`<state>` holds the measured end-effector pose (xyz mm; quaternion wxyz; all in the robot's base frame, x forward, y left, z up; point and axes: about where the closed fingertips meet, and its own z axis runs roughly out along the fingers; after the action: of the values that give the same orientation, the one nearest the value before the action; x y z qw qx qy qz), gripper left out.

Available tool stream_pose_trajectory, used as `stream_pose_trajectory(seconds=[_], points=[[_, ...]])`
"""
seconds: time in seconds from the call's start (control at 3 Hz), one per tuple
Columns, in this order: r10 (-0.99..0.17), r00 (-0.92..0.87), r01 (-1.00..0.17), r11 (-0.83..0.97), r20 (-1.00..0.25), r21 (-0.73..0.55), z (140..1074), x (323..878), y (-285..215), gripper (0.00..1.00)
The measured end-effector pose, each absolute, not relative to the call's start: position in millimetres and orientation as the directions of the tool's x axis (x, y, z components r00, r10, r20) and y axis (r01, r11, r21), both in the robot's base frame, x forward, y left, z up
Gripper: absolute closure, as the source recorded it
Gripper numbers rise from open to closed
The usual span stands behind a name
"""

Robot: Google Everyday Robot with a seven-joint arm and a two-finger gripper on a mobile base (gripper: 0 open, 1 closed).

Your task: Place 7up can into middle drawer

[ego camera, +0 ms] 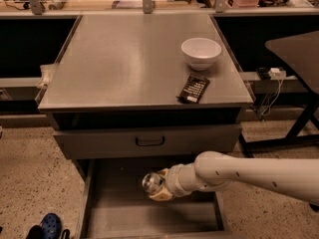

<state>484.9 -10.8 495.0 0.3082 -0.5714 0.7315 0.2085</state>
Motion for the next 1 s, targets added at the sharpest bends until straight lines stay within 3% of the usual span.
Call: stream_pose_trajectory(seconds=[0.67,1.0], points=[[-0.791,-0.15,-0.987,0.157,-0.594,0.04,433.9,476.0,-0.8,1.0],[-0.795,-0.146,-0.989,0.131,-0.589,0.068,415.3,466.1,-2.1,0.83]])
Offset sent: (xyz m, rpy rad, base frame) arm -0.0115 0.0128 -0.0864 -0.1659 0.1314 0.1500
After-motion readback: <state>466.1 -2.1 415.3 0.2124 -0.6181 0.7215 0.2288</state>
